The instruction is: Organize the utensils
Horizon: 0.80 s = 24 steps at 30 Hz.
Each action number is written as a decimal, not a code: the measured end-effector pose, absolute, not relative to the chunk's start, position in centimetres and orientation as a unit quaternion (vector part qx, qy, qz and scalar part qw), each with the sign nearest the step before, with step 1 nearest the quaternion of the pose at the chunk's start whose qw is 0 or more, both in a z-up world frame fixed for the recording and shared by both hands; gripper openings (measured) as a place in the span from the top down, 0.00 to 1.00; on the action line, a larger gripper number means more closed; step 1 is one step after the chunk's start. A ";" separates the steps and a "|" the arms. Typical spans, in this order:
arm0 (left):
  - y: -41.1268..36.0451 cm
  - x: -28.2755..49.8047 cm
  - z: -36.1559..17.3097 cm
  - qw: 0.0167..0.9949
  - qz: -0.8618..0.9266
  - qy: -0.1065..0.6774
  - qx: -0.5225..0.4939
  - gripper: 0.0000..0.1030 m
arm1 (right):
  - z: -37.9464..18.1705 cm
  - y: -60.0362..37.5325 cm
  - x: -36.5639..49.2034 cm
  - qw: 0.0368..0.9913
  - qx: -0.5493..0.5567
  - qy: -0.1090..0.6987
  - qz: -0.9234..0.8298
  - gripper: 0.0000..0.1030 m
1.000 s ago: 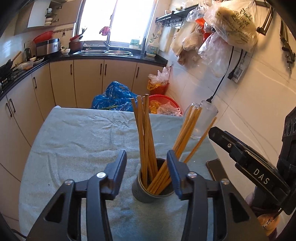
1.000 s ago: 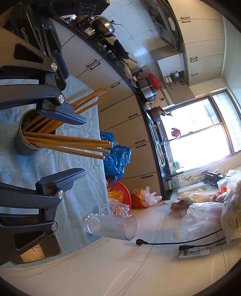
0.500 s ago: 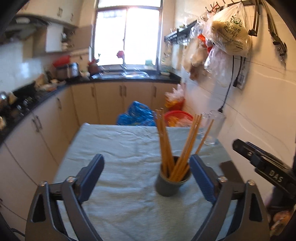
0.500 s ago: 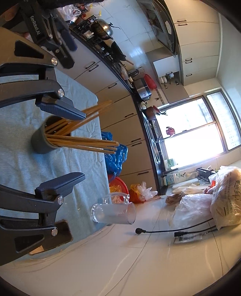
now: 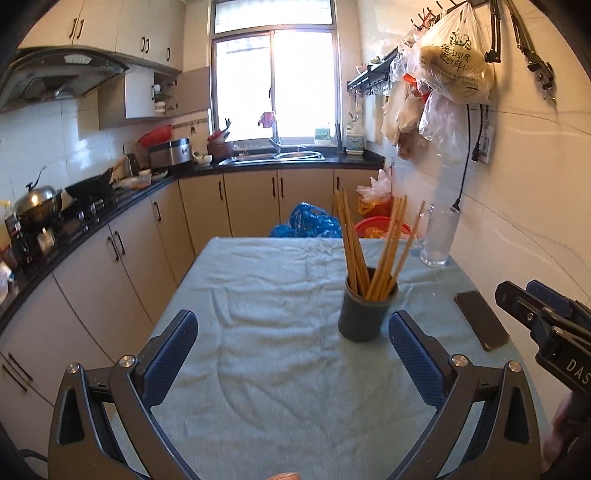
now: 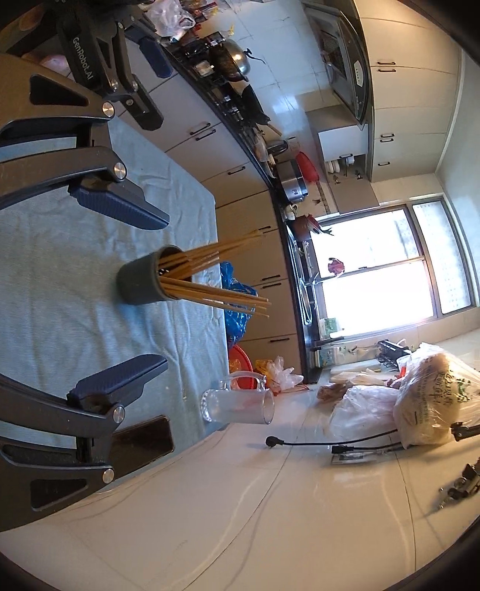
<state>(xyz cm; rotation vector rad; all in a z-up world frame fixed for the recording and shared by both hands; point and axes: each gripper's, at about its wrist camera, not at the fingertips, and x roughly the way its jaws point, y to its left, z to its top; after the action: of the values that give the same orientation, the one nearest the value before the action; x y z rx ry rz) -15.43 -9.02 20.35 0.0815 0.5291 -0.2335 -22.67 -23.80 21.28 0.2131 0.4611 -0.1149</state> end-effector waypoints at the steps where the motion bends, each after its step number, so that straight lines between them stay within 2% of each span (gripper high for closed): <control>1: -8.8 -15.9 20.2 0.957 -0.114 0.263 0.036 0.00 | 21.3 -23.6 -23.2 0.966 0.105 0.227 -0.060 0.26; 11: -7.8 -19.5 19.1 0.956 -0.109 0.269 0.036 0.00 | 22.6 -23.7 -29.4 0.968 0.088 0.215 -0.097 0.25; 18: -7.2 -21.0 19.3 0.961 -0.110 0.254 0.024 0.00 | 26.6 -26.5 -34.4 0.962 -0.031 0.202 -0.182 0.14; 24: -7.7 -21.2 18.4 0.957 -0.119 0.263 0.023 0.00 | 24.7 -27.4 -35.3 0.956 -0.004 0.225 -0.187 0.11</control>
<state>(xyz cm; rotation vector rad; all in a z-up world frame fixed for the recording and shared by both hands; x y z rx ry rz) -21.20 -7.67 18.39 0.0463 0.5340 -0.2412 -35.28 -27.38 24.67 -0.0075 0.4560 -0.3790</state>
